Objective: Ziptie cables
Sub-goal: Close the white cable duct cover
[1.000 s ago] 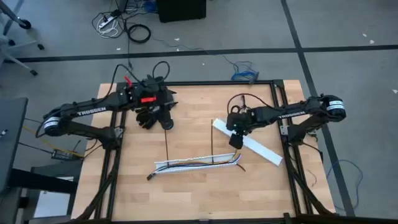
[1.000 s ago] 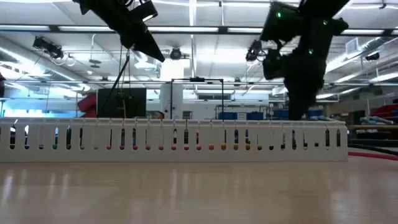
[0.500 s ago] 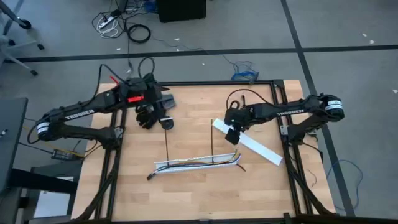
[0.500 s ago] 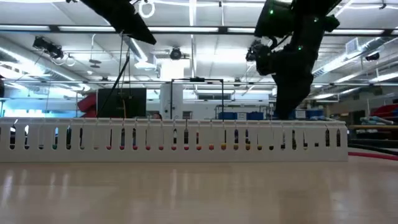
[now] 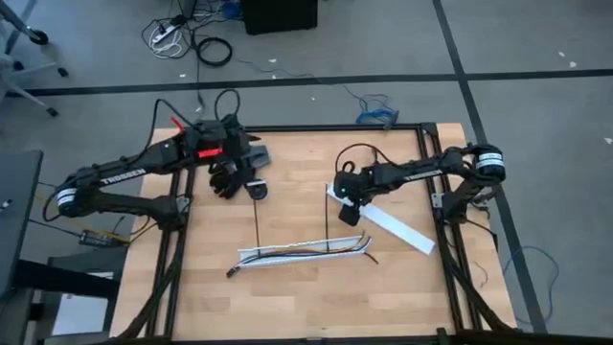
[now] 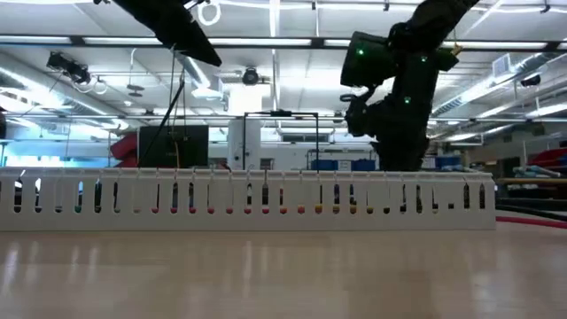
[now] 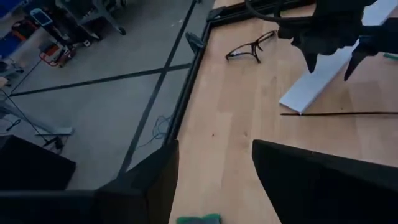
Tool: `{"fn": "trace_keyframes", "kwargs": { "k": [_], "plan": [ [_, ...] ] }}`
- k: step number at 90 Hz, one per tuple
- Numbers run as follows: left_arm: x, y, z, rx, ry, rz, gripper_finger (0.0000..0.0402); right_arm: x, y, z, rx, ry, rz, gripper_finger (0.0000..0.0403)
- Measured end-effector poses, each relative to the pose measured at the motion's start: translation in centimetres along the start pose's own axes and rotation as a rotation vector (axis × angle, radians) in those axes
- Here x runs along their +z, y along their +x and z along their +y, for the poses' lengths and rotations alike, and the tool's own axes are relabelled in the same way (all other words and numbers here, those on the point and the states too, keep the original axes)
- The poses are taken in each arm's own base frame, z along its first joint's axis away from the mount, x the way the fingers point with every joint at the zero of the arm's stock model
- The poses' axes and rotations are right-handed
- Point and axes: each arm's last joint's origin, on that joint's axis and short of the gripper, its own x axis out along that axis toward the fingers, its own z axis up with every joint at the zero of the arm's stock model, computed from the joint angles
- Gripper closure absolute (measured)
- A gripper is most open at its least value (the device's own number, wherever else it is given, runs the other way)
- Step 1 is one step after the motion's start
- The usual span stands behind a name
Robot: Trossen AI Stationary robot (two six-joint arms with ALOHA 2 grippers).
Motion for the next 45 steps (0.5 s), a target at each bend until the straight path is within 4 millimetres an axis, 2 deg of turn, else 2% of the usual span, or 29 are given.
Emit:
{"fn": "trace_keyframes", "kwargs": {
  "k": [19, 33, 45],
  "plan": [
    [0.0, 0.0, 0.0, -0.001, -0.001, 0.002, 0.0204, 0.8, -0.9, -0.2, -0.039, -0.015, -0.007, 0.0114],
    [-0.2, 0.0, -0.1, -0.006, -0.005, 0.015, 0.0204, 0.3, 0.0, -1.3, -0.063, 0.046, 0.029, 0.0102],
    [-0.2, 0.0, -0.1, -0.009, -0.009, 0.022, 0.0204, 0.0, 1.2, -1.5, -0.076, 0.056, 0.064, 0.0095]
  ]
}}
